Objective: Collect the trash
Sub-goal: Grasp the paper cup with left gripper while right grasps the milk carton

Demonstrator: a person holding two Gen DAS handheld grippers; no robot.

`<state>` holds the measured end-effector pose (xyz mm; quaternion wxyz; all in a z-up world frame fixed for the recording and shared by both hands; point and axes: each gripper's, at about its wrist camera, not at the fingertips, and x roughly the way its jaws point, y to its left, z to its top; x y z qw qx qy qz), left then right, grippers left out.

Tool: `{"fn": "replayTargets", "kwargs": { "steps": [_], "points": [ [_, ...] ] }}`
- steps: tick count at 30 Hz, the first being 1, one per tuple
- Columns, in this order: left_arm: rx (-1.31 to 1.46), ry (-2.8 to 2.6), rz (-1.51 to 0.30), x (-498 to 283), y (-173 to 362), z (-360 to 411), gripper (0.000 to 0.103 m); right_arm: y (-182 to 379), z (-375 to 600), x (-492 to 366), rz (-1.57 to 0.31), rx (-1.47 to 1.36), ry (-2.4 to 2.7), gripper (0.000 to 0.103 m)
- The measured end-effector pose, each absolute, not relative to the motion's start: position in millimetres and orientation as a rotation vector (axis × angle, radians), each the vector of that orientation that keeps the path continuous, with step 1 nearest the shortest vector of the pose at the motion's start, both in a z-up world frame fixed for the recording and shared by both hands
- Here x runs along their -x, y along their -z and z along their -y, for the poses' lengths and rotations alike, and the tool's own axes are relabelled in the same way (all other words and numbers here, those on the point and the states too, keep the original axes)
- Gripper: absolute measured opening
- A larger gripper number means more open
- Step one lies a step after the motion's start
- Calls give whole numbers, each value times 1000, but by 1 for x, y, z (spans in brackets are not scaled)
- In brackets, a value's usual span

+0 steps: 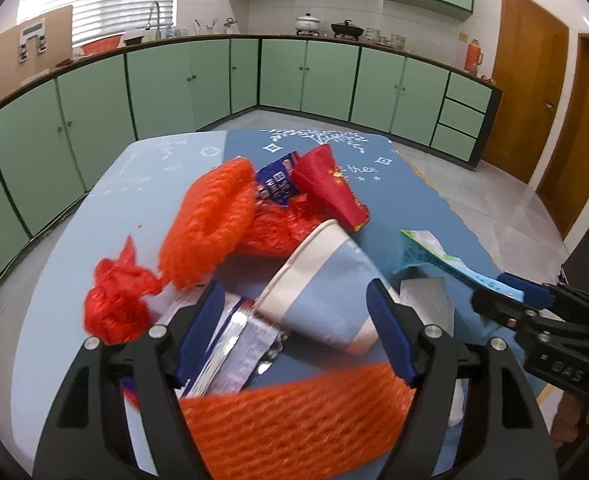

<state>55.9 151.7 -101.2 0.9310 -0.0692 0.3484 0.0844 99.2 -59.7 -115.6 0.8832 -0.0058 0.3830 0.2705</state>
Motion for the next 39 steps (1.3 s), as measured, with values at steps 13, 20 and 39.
{"fn": "replayTargets", "kwargs": {
  "steps": [13, 20, 39],
  "points": [
    [104, -95, -766, -84, 123, -143, 90, 116, 68, -105, -807, -4, -532, 48],
    [79, -90, -766, -90, 123, -145, 92, 116, 66, -106, -812, -3, -528, 48],
    [140, -2, -788, -90, 124, -162, 78, 116, 66, -107, -817, 1, -513, 48]
  ]
}}
